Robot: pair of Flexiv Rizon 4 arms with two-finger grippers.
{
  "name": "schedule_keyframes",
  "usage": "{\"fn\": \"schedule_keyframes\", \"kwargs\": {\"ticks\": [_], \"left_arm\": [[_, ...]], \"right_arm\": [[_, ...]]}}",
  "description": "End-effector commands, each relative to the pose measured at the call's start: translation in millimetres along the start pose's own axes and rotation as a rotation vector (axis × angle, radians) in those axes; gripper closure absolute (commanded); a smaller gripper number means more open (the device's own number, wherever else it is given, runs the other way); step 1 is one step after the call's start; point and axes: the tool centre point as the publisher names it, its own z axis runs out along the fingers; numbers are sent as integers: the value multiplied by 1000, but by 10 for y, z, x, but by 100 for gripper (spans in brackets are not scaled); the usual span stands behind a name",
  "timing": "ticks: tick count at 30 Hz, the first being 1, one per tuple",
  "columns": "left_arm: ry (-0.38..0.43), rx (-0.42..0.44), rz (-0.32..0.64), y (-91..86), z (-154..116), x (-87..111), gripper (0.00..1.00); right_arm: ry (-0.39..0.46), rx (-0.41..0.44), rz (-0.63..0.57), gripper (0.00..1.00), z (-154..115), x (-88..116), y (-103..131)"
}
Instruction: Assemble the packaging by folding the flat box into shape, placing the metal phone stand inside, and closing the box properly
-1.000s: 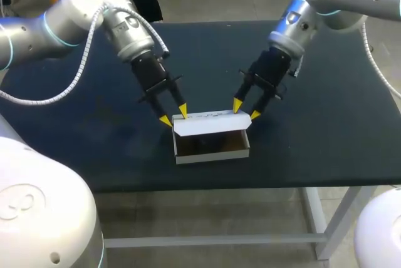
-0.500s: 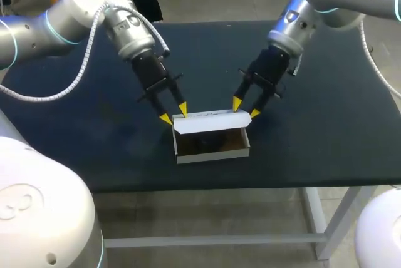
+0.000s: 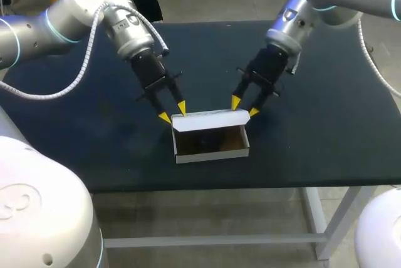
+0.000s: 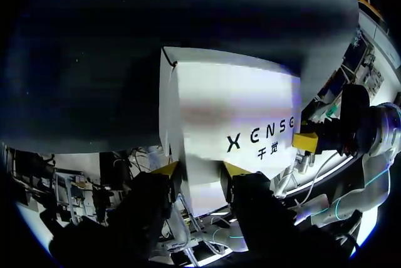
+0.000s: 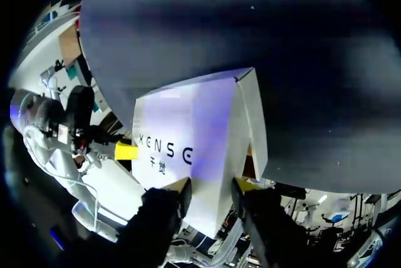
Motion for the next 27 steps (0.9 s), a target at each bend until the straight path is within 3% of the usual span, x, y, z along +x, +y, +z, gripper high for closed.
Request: {"fn": "schedule_keyframes", "kwargs": {"ticks": [1, 27], "left_arm": [[-7, -18, -5, -65, -27, 37, 56], [-7, -51, -23, -80, -126, 70, 56]], "right_arm": [[-6, 17, 0, 53, -9, 63, 61], [-20, 26, 2, 53, -18, 149, 69]]}}
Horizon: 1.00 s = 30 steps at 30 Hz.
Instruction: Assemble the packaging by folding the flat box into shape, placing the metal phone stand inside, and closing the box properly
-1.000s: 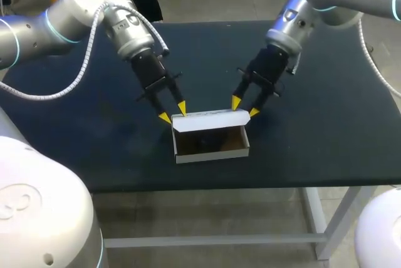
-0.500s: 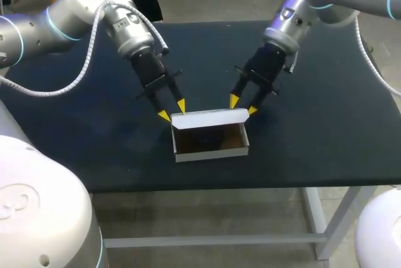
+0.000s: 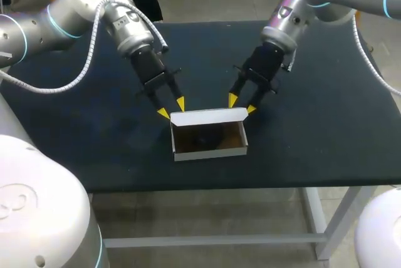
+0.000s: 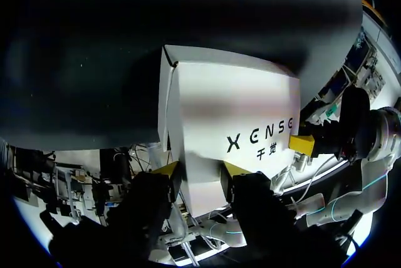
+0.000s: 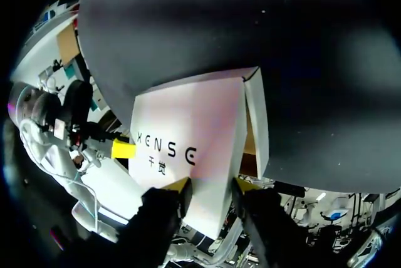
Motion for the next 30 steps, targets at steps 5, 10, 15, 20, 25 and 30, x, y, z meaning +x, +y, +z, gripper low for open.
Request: {"fn": "schedule_keyframes", "kwargs": {"ticks": [5, 10, 15, 20, 25, 30], "left_arm": [[1, -10, 3, -54, 29, 76, 56], [16, -1, 10, -52, 53, 115, 59], [34, 15, 7, -51, 60, 136, 60], [56, 25, 8, -48, 52, 135, 61], [73, 32, 6, -31, 41, 125, 60], [93, 30, 7, -22, 32, 114, 60]], "right_arm": [[-8, 10, -6, 53, 7, 82, 26], [-10, 15, -5, 53, 19, 87, 39], [-10, 15, -6, 53, 20, 88, 39], [-12, 16, -6, 53, 21, 91, 40], [-13, 18, -6, 53, 25, 101, 43], [-15, 17, -7, 53, 28, 110, 40]]}}
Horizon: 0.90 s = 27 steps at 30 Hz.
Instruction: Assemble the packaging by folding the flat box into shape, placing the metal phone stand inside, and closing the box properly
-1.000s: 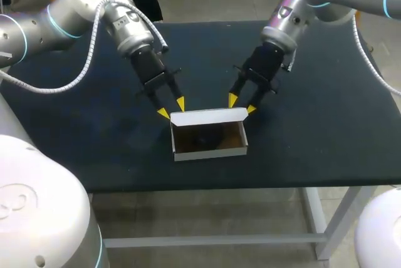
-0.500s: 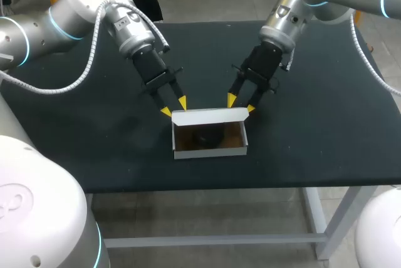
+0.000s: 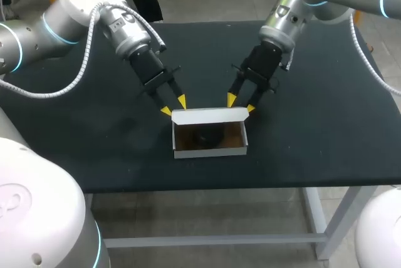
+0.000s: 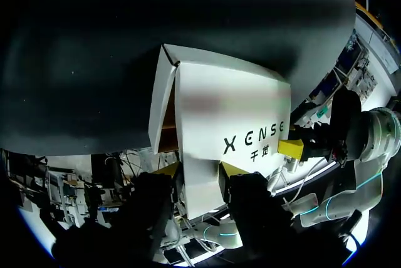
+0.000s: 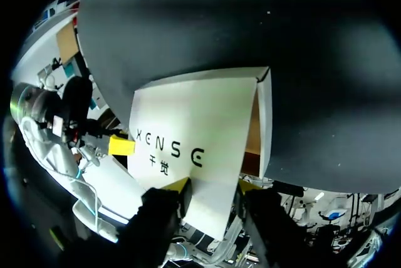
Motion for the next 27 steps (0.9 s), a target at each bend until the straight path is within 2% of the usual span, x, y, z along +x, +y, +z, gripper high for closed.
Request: {"fn": "schedule_keyframes", "kwargs": {"ticks": [1, 20, 27], "left_arm": [[17, 6, -3, 33, 43, 16, 60], [84, -55, -27, 3, 59, -4, 54], [140, -31, -26, -10, 81, 18, 55]], "right_arm": [[-6, 9, 0, 53, 19, 82, 35], [5, -1, 0, 53, 32, 83, 34], [8, -2, 4, 54, 44, 75, 48]]}}
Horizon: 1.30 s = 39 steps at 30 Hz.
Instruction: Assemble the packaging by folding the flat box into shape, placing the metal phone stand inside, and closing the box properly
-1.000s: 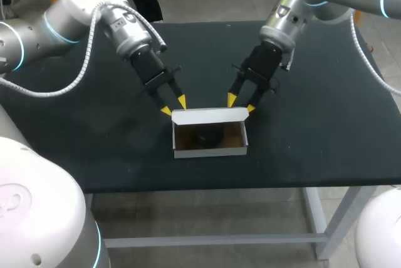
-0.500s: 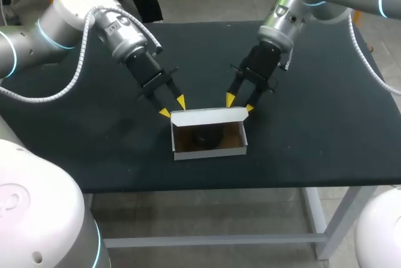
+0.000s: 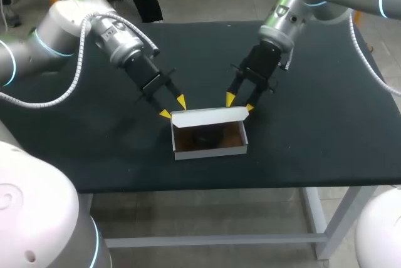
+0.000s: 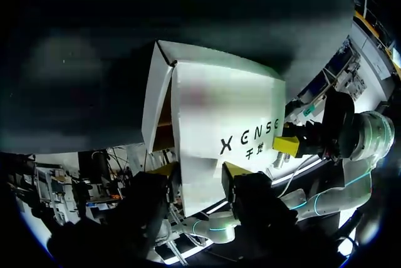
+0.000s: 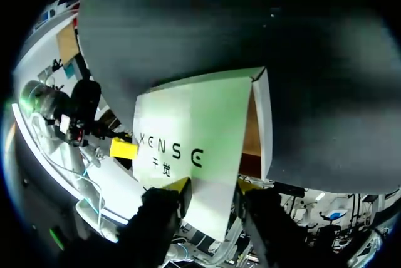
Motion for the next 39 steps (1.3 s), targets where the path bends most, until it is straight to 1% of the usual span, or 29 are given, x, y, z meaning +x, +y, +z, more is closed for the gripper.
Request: {"fn": "schedule_keyframes", "kwargs": {"ticks": [1, 5, 14, 21, 31, 39], "left_arm": [[35, 16, 4, -21, 56, 30, 56], [65, 22, 14, -23, 37, 38, 58], [97, 40, 32, -17, 25, 18, 58], [90, 42, 38, -4, 48, 9, 57], [83, 45, 53, -23, 111, -52, 58], [60, 58, 58, -28, 161, -101, 58]], "right_arm": [[3, 2, 0, 54, 43, 51, 16], [5, 1, 0, 54, 48, 50, 18], [4, 2, -2, 54, 64, 55, 28], [1, 4, -5, 53, 88, 43, 33], [-1, 1, -14, 53, 133, -5, 18], [-8, -1, -21, 51, 185, -57, 13]]}}
